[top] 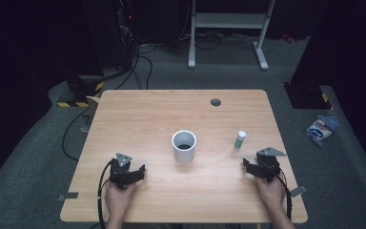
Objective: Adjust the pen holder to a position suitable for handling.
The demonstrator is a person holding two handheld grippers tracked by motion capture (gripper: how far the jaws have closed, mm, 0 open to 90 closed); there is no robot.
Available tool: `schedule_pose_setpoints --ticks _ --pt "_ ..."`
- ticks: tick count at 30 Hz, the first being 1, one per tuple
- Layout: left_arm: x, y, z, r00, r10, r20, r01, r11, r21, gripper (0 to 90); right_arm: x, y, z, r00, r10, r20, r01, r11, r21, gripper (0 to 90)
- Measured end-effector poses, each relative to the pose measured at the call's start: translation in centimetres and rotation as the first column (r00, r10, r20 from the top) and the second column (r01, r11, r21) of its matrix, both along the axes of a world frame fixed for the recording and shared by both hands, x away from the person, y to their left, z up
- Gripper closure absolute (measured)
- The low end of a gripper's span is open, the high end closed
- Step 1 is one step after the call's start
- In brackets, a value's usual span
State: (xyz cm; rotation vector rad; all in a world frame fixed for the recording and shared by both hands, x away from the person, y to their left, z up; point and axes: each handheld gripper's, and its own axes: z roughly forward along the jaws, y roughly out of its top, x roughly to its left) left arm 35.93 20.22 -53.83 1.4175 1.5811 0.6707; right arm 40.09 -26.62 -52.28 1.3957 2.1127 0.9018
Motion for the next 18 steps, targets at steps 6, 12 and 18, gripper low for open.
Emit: schedule_pose_setpoints --ticks 6,12,18 --pt "0.06 0.01 0.04 1.0000 -0.003 -0.005 0.003 1.0000 0.006 24.2 -0.04 0.13 -0.02 0.9999 -0.014 0.001 0.014 0.9999 -0.001 35.0" --pt "-0.05 0.07 0.00 0.9999 -0.015 -0.003 0.015 0.9999 0.003 23.6 -0.20 0.13 -0.04 1.0000 -0.007 0.002 0.007 1.0000 -0.004 34.9" --pt "0.12 0.30 0.02 0.9996 -0.028 0.003 0.028 0.9996 -0.006 24.8 -0.09 0.13 -0.01 1.0000 -0.003 -0.004 0.003 1.0000 0.002 34.2"
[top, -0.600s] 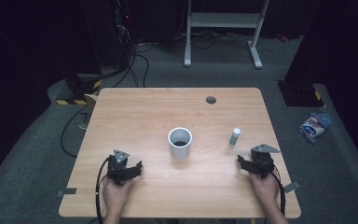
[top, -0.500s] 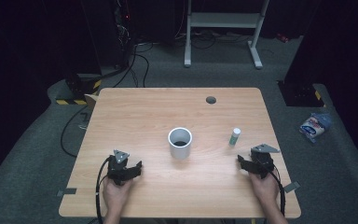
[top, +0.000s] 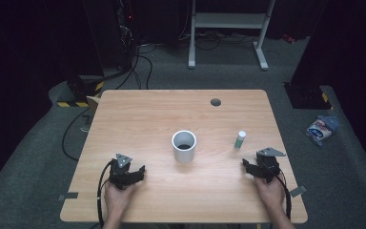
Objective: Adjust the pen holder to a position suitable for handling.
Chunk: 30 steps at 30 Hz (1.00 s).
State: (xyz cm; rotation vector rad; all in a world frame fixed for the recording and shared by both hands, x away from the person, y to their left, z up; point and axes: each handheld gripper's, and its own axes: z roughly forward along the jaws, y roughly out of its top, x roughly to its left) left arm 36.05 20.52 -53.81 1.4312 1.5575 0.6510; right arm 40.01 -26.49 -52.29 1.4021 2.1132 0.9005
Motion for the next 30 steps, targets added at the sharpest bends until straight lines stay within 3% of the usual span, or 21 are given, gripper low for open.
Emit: schedule_pose_setpoints --ticks 5,6,7,8,13,15,19,30 --pt "-0.1 -0.1 0.0 1.0000 -0.002 0.000 0.002 0.9999 0.011 26.8 0.0 0.0 0.0 1.0000 0.003 0.001 -0.003 1.0000 -0.002 34.1" --pt "-0.1 -0.1 0.0 1.0000 0.002 -0.002 -0.002 1.0000 0.004 26.8 0.0 0.0 0.0 1.0000 0.003 0.001 -0.003 1.0000 -0.002 34.1" --pt "-0.1 -0.1 0.2 0.9999 0.007 0.010 -0.007 0.9996 -0.028 27.4 0.0 0.0 0.0 1.0000 0.003 0.001 -0.003 1.0000 -0.003 34.1" --pt "-0.1 -0.1 0.2 0.9999 0.007 0.010 -0.007 0.9996 -0.028 27.7 0.0 0.0 0.0 1.0000 0.003 0.001 -0.003 1.0000 -0.003 34.1" --pt "0.0 -0.6 1.0 0.9992 -0.033 0.022 0.033 0.9993 -0.019 27.9 0.0 0.0 0.0 1.0000 0.003 0.001 -0.003 1.0000 -0.002 34.1" --pt "-0.1 -0.8 1.8 0.9973 -0.059 0.044 0.061 0.9970 -0.048 28.5 0.0 0.0 0.0 1.0000 0.001 0.000 -0.001 1.0000 -0.001 34.1" --pt "-0.2 -1.4 2.4 0.9952 -0.085 0.049 0.088 0.9940 -0.065 28.9 0.0 0.0 0.0 1.0000 0.003 0.001 -0.003 1.0000 -0.002 34.1" --pt "0.3 -2.9 4.1 0.9878 -0.144 0.060 0.148 0.9857 -0.080 30.5 0.0 0.0 0.0 1.0000 0.003 0.000 -0.003 1.0000 -0.002 34.1"
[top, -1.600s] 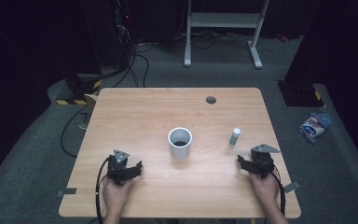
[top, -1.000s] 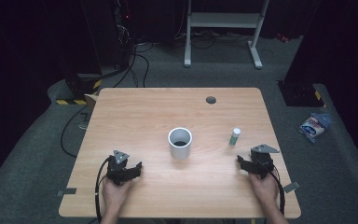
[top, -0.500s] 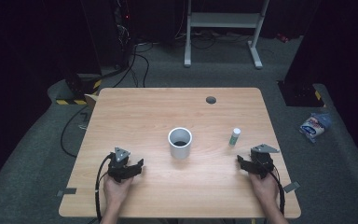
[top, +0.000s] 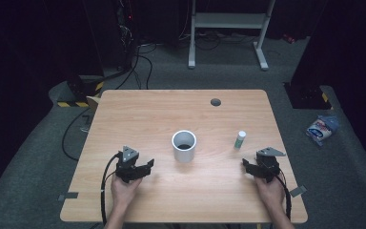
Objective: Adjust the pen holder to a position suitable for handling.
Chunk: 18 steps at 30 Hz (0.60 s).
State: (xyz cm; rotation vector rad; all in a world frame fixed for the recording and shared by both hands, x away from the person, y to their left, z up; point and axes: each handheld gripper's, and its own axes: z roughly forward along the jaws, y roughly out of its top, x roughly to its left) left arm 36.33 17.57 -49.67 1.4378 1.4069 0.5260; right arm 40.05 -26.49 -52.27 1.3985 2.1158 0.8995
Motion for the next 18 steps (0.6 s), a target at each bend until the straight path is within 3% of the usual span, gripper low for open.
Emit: schedule_pose_setpoints --ticks 4,6,9,18 --pt "0.3 -0.8 0.7 0.9999 -0.009 0.006 0.009 0.9991 -0.041 30.6 0.0 0.0 0.0 1.0000 -0.001 -0.002 0.001 1.0000 -0.001 33.4" --pt "0.5 -1.0 1.0 0.9996 -0.029 0.005 0.029 0.9992 -0.028 30.9 0.0 0.0 0.0 1.0000 -0.001 -0.002 0.001 1.0000 -0.001 33.4" --pt "0.7 -1.4 1.3 0.9994 -0.031 0.013 0.031 0.9977 -0.060 31.9 0.0 0.0 0.0 1.0000 -0.001 -0.002 0.001 1.0000 -0.001 33.3" --pt "1.3 -2.6 2.7 0.9975 -0.065 0.028 0.066 0.9951 -0.073 34.9 0.0 0.0 0.0 1.0000 0.003 0.000 -0.003 1.0000 -0.001 33.1"
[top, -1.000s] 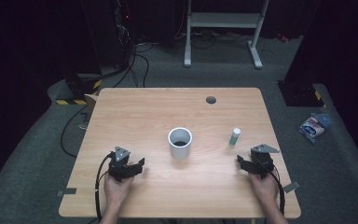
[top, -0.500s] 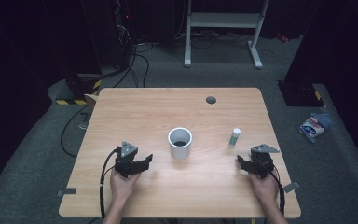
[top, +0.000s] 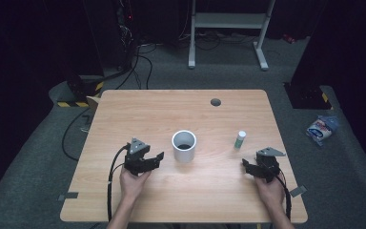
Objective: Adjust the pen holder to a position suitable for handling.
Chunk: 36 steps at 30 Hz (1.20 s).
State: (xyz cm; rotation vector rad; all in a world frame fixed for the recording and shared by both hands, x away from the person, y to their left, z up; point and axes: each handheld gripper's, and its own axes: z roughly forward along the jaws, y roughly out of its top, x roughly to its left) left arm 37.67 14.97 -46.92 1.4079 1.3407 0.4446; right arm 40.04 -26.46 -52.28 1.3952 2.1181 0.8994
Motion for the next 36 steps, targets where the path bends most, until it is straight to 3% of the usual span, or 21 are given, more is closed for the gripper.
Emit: schedule_pose_setpoints --ticks 1,6,14,16,19,20,24,25,31,32,36 --pt "0.2 -0.5 0.3 1.0000 0.006 0.005 -0.006 0.9996 -0.026 35.5 0.0 0.0 0.0 1.0000 0.000 0.000 0.000 1.0000 0.000 33.1" --pt "0.7 -0.9 0.8 0.9998 -0.019 0.004 0.019 0.9997 -0.014 36.3 0.0 0.0 0.0 1.0000 0.001 -0.001 -0.001 1.0000 0.000 33.0" --pt "1.6 -2.0 1.4 0.9994 -0.034 0.004 0.034 0.9980 -0.054 37.0 0.0 0.0 0.0 1.0000 0.002 0.000 -0.002 1.0000 0.000 32.7" --pt "2.0 -2.4 1.5 0.9992 -0.040 -0.001 0.040 0.9987 -0.031 37.6 0.0 0.0 0.0 1.0000 0.002 0.000 -0.002 1.0000 -0.001 32.7" --pt "2.2 -2.7 1.6 0.9994 -0.034 0.003 0.034 0.9987 -0.039 38.5 0.0 0.0 0.0 1.0000 0.002 0.000 -0.002 1.0000 0.000 32.7" --pt "2.5 -3.0 1.7 0.9996 -0.026 0.006 0.026 0.9978 -0.060 39.6 0.0 0.0 0.0 1.0000 0.002 0.000 -0.002 1.0000 -0.001 32.7" --pt "2.9 -3.1 1.7 0.9995 -0.032 0.000 0.032 0.9965 -0.077 41.8 0.0 0.0 0.0 1.0000 0.002 0.000 -0.002 1.0000 0.000 32.7" --pt "3.2 -3.3 1.5 0.9996 -0.026 -0.014 0.025 0.9949 -0.098 42.6 0.0 0.0 0.0 1.0000 0.002 0.000 -0.002 1.0000 -0.001 32.7" --pt "3.6 -3.2 1.3 0.9992 -0.033 -0.022 0.031 0.9951 -0.094 45.8 0.0 0.0 0.0 1.0000 0.002 0.000 -0.002 1.0000 -0.001 32.7" --pt "3.6 -3.4 1.3 0.9995 -0.026 -0.019 0.023 0.9933 -0.113 46.5 0.0 0.0 0.0 1.0000 0.002 0.000 -0.002 1.0000 -0.001 32.7" --pt "3.8 -3.5 1.2 0.9993 -0.028 -0.026 0.024 0.9932 -0.114 48.9 0.0 0.0 0.0 1.0000 0.002 0.000 -0.002 1.0000 0.000 32.7"
